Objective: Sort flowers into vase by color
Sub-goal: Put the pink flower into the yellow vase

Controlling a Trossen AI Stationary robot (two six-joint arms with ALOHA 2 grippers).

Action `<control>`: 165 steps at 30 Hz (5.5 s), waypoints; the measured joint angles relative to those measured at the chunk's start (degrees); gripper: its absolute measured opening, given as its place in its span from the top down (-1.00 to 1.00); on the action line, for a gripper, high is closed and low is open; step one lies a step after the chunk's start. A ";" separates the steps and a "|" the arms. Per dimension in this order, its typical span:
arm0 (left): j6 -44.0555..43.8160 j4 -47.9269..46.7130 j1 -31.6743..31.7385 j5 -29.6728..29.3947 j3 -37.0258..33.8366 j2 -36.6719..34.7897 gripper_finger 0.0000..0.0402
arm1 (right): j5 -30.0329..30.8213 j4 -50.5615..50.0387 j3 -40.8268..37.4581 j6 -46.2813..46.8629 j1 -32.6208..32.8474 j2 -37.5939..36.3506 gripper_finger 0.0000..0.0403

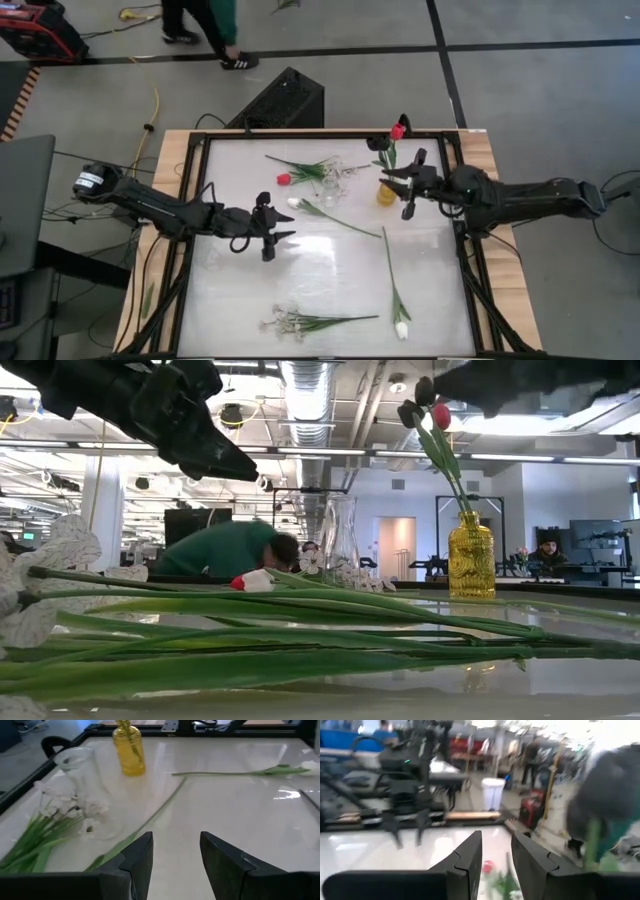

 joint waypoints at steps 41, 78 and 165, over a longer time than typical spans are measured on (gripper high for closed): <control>5.78 2.56 7.38 4.44 -1.44 0.00 0.24 | 51.07 -60.88 40.16 24.09 7.56 34.69 0.87; 24.55 -33.84 46.31 29.02 27.86 22.88 0.24 | 18.11 -51.48 23.40 30.09 28.26 15.85 0.81; -14.82 -81.87 11.29 19.52 44.41 -2.23 0.92 | 23.38 -13.40 25.46 -15.73 30.55 41.79 0.82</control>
